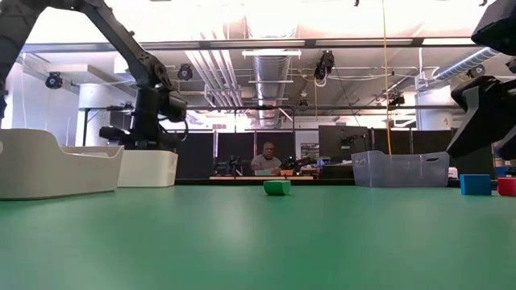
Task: Sort blocks by size
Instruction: Put the yellow rectangular block into the white bin, then put the blue rectangular block into the white bin
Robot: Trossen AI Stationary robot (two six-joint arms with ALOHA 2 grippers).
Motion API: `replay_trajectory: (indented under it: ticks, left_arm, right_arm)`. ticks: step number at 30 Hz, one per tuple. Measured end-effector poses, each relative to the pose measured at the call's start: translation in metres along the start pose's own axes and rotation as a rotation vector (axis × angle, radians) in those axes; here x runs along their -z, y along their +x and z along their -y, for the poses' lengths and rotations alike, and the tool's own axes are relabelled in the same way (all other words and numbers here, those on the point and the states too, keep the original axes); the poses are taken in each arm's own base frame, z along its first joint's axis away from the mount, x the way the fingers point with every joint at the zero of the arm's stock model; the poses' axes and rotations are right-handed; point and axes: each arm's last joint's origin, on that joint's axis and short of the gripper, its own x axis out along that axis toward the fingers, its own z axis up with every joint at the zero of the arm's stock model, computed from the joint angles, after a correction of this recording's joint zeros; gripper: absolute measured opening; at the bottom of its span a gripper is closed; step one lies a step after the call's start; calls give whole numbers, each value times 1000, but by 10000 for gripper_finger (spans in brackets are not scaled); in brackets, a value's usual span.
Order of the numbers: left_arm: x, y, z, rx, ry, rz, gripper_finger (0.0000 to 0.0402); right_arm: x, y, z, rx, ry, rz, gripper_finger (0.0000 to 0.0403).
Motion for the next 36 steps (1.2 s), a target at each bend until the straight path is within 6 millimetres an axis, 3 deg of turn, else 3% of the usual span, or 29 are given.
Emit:
replay_trajectory:
  ticks: [5, 10, 14, 18, 22, 26, 32, 36]
  left_arm:
    - [-2, 12, 3, -17, 17, -25, 116]
    - [0, 6, 3, -21, 31, -12, 146]
    - [10, -26, 5, 13, 88, 59, 170]
    - [35, -64, 11, 46, 178, 174, 197]
    - [80, -95, 24, 134, 329, 282, 216]
    - [142, -115, 42, 256, 530, 418, 221]
    - [245, -116, 55, 484, 874, 589, 219]
    - [298, -113, 52, 630, 953, 747, 219]
  right_arm:
    - [0, 0, 0, 1, 1, -2, 286]
    - [3, -2, 4, 24, 7, -42, 298]
    - [-1, -10, 8, 64, 45, -95, 309]
    - [-15, -21, 4, 43, 96, -174, 315]
    - [-27, -33, -6, -43, 199, -319, 309]
    - [-25, -46, -18, -126, 316, -505, 296]
    - [-2, -66, -32, -115, 406, -733, 277]
    - [6, -71, -34, -48, 446, -786, 267]
